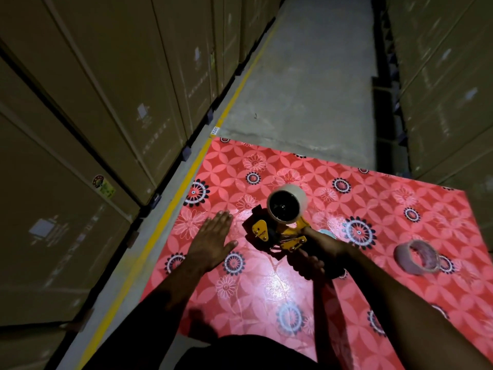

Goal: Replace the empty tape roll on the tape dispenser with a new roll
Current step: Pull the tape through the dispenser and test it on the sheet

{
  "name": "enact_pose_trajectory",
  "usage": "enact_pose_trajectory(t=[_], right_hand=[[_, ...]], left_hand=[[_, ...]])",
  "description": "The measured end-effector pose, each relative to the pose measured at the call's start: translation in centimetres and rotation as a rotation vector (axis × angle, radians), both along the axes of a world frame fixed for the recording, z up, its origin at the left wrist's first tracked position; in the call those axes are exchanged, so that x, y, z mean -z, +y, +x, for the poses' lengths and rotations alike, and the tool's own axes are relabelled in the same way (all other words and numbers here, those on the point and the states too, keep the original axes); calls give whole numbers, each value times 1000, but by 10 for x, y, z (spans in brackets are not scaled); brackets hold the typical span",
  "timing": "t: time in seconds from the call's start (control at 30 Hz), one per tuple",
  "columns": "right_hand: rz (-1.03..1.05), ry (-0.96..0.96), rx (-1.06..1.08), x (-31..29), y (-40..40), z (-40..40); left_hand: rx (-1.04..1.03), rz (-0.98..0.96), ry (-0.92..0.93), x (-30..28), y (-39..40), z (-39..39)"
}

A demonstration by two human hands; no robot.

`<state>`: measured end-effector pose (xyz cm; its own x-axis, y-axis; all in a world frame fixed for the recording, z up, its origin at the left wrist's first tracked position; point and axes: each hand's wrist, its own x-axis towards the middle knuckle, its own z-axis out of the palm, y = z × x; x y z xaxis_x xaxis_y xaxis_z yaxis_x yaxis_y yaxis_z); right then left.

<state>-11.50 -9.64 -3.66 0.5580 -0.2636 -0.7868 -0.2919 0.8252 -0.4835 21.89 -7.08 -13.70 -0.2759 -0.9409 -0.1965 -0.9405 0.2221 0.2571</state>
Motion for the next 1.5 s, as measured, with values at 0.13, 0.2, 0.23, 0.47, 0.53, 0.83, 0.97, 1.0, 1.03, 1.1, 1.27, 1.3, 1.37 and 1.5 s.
enact_pose_trajectory(t=[0.13, 0.2, 0.23, 0.47, 0.53, 0.83, 0.97, 1.0, 1.03, 1.1, 1.27, 1.3, 1.37, 1.5], right_hand=[[-53, 133, 18, 5, -2, -3], [-35, 121, 30, 3, -2, -7], [-17, 106, 34, -1, 0, -11], [-156, 182, 17, -18, 5, -48], [-253, 207, 2, -22, 8, -43], [-820, 423, -45, -28, 15, -40], [-851, 423, -95, -23, 16, -46], [-872, 422, -106, -25, 18, -47], [-894, 435, -125, -26, 19, -52], [-934, 493, -180, -29, 19, -70], [-997, 584, -202, -39, 22, -104], [-1013, 594, -202, -41, 21, -101], [-1020, 607, -226, -45, 21, -92], [-1023, 620, -241, -43, 26, -97]], left_hand=[[25, -4, -35, 0, -4, 5], [41, 13, -46, 0, -6, 10], [48, 20, -46, 0, -7, 12], [62, -21, -117, -4, 1, -11], [84, -4, -84, -2, 7, -24], [46, -2, -44, -6, 15, -54], [36, 25, -5, -2, 20, -71], [40, 22, -20, -2, 19, -70], [51, 20, -31, -1, 19, -68], [57, 9, -38, 1, 18, -64], [142, 4, -77, -4, 21, -89], [175, 9, -74, -5, 22, -100], [152, 26, -42, -5, 25, -115], [105, 23, -41, -7, 28, -117]])
